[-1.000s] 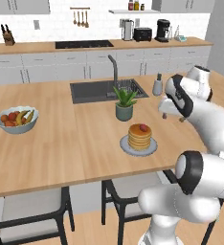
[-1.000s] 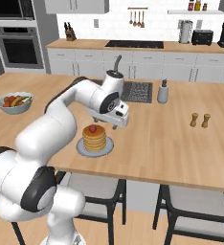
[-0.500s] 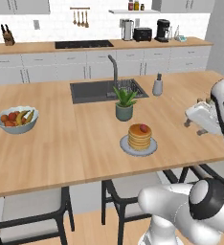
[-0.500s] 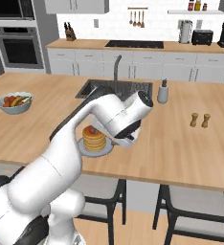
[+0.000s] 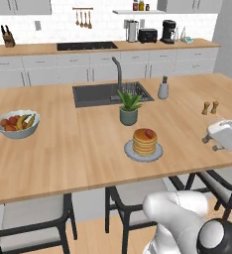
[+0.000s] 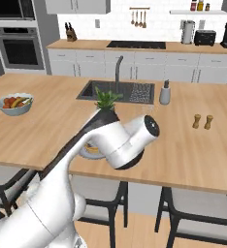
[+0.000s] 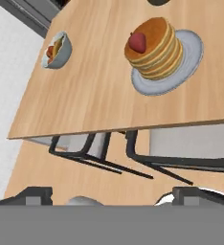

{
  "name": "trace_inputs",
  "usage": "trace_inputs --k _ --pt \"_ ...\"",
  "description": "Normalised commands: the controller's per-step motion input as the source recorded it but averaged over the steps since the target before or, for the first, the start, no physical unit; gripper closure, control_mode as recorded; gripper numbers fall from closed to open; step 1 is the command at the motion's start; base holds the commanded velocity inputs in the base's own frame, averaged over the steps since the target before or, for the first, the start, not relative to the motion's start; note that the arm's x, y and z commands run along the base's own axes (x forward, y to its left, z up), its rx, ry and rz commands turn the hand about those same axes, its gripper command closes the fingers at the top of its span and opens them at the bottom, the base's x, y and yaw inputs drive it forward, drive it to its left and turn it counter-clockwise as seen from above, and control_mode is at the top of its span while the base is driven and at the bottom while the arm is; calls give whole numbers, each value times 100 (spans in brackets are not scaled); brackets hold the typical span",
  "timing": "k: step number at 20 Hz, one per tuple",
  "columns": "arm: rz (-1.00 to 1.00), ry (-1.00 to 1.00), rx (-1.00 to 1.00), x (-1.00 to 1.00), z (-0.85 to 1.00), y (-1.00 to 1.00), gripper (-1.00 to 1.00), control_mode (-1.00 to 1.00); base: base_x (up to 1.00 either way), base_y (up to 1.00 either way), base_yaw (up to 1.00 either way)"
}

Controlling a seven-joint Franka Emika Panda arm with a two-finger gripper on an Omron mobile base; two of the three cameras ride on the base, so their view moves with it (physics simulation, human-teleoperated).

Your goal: Take the strawberry from the fridge and place it on top of the pancake, located on the dining counter.

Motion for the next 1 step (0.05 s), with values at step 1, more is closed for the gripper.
trace_inputs --k 1 --pt "0 0 5 -16 -1 14 -100 -100 0 0 0"
